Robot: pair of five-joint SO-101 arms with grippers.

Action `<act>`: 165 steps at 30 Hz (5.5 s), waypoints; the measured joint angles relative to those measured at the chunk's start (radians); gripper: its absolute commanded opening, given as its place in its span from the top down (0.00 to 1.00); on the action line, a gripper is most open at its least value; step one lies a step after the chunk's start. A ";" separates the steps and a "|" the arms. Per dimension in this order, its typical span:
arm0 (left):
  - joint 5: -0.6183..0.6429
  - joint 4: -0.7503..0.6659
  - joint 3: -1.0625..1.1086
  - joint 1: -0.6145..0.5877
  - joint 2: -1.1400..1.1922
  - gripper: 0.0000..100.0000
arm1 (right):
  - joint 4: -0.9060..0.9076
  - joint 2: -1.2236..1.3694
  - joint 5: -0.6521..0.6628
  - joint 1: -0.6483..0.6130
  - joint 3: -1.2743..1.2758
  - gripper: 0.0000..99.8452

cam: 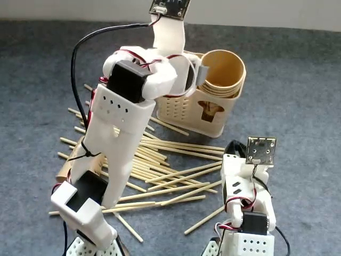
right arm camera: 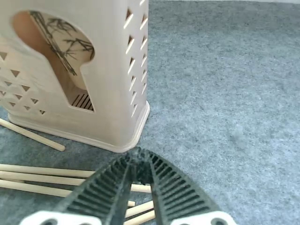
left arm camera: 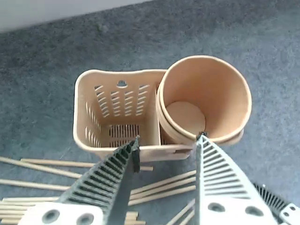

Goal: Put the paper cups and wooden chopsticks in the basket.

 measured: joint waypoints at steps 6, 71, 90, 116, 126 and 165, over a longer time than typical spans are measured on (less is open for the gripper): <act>-0.126 0.141 -0.032 -0.052 -0.081 0.90 | 0.000 0.000 0.000 0.000 0.000 0.99; -1.565 -0.163 1.863 -0.924 -1.125 0.83 | 0.000 0.000 0.009 0.000 0.000 0.99; -1.174 -0.172 1.840 -0.666 -1.125 0.83 | 0.000 0.000 0.009 0.000 0.000 0.99; -0.761 -0.269 1.840 -0.460 -1.125 1.00 | 0.000 0.000 0.012 0.000 0.000 0.99; -0.634 -0.241 1.732 -0.459 -1.125 1.00 | 0.000 0.000 0.012 0.000 0.000 0.99; -0.324 0.147 0.381 0.021 -0.519 0.99 | 0.000 0.000 0.012 0.000 0.000 0.99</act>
